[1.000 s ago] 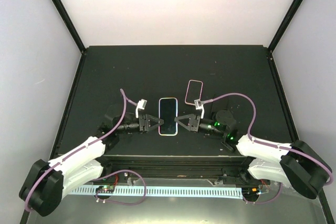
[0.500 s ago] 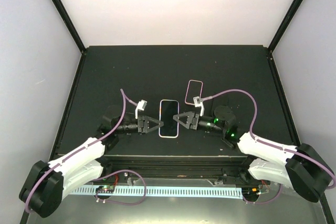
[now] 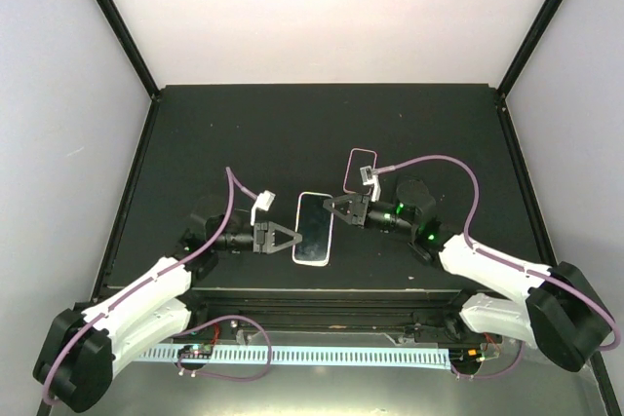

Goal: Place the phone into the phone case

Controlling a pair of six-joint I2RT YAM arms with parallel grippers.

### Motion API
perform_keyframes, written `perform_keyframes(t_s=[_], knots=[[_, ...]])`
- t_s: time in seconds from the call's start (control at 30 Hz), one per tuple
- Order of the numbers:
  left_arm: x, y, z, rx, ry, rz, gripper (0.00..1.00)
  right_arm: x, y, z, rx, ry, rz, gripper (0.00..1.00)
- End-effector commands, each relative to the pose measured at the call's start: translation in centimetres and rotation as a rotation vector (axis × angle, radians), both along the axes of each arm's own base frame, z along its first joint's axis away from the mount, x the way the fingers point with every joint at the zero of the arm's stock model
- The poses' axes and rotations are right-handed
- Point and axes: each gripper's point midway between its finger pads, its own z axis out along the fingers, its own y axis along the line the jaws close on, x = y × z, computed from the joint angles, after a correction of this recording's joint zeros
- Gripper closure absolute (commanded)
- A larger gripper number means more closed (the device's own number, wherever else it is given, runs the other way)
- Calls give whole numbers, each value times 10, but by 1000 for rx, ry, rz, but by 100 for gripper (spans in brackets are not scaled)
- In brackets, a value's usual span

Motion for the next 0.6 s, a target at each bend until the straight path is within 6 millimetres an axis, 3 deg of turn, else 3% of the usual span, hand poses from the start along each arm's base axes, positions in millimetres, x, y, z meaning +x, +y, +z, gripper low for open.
perform_keyframes(t_s=[0.0, 0.13, 0.33, 0.4, 0.5, 0.57], knots=[[0, -1, 19, 9, -103, -21, 98, 2, -1, 6, 32, -16, -2, 87], [11, 4, 6, 115, -87, 39, 98, 2, -4, 6, 19, -29, -19, 97], [16, 4, 3, 142, -77, 60, 99, 2, -3, -4, -12, 0, -10, 97], [17, 4, 6, 132, -77, 63, 99, 0, -2, -7, -15, 14, 1, 90], [20, 3, 16, 100, -90, 77, 98, -5, -1, -11, -7, 35, 30, 66], [23, 2, 26, 72, -106, 91, 99, -11, 1, -14, 2, 54, 60, 55]])
